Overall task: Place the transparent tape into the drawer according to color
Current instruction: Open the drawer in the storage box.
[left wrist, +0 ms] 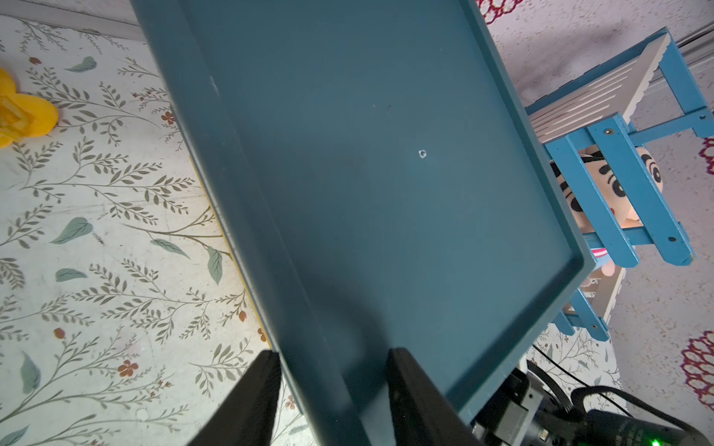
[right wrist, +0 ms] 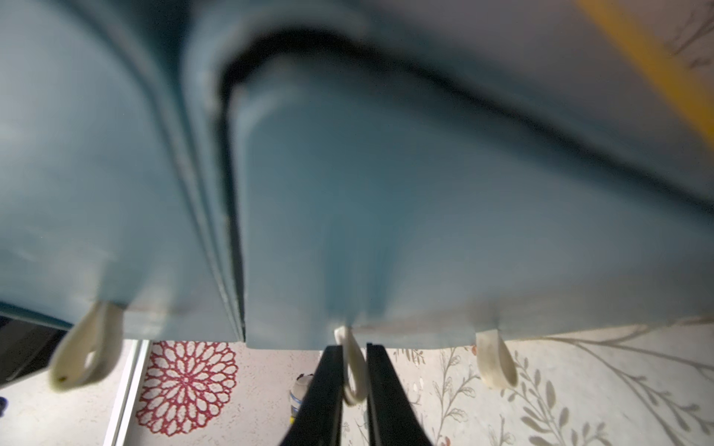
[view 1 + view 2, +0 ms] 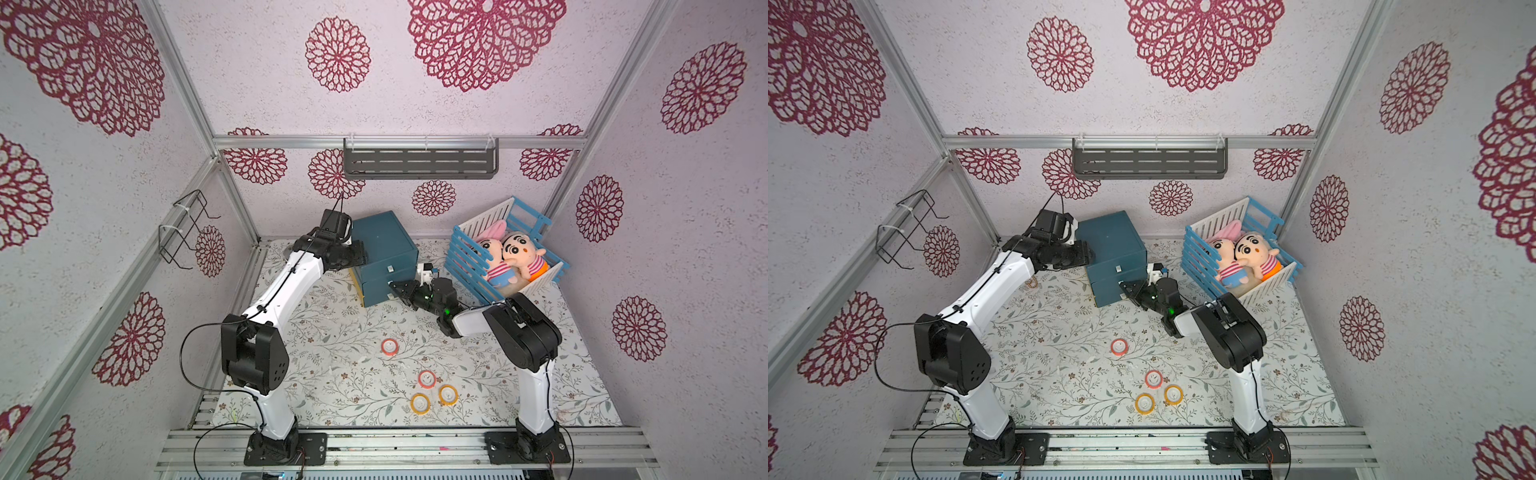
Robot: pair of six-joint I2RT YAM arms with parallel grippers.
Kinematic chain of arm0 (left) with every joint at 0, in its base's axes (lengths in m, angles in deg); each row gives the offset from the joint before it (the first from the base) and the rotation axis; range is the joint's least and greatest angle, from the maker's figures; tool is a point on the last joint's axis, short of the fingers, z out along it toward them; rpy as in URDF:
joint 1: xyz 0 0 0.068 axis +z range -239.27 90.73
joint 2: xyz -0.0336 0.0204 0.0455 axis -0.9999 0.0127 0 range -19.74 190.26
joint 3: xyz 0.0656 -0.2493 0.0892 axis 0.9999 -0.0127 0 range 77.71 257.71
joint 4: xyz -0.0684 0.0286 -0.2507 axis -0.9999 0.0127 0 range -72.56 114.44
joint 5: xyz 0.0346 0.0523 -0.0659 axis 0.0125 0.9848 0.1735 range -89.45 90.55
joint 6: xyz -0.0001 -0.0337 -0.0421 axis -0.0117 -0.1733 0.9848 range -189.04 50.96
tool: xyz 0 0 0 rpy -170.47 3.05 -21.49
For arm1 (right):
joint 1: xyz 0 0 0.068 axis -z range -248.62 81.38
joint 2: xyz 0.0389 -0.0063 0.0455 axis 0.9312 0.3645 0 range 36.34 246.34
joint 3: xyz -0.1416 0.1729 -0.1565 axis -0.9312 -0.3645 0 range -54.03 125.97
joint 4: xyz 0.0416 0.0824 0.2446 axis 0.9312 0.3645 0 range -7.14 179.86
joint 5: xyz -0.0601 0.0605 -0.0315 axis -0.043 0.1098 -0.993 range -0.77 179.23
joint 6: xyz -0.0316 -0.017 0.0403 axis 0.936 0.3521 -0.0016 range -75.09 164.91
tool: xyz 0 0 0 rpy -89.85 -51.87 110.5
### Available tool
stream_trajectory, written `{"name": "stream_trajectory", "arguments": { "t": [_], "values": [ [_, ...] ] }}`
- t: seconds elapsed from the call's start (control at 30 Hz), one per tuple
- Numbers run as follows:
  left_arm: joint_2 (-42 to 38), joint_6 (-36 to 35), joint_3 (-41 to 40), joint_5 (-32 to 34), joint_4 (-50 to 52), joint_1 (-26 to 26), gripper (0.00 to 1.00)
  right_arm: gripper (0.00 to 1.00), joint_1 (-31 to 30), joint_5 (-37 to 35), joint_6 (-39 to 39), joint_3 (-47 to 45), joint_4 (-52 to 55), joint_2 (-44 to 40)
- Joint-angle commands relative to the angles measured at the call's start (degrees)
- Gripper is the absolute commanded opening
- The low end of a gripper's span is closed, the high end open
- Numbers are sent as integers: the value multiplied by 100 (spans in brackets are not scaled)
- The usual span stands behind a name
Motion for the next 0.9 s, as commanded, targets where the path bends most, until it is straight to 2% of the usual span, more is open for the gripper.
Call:
{"name": "stream_trajectory", "arguments": {
  "t": [0.0, 0.1, 0.43, 0.87],
  "values": [
    [-181, -110, -101, -30, 87, 27, 51, 8, 48, -162, -26, 136, -90, 22],
    [-198, -114, -116, -32, 87, 29, 51, 0, 51, -164, -44, 128, -91, 11],
    [-191, -136, -101, -27, 105, 32, 51, 0, 32, -130, -139, -365, -276, -327],
    [-165, -145, -92, -30, 97, 28, 51, 0, -41, -94, -110, -1550, -272, -1351]
  ]
}}
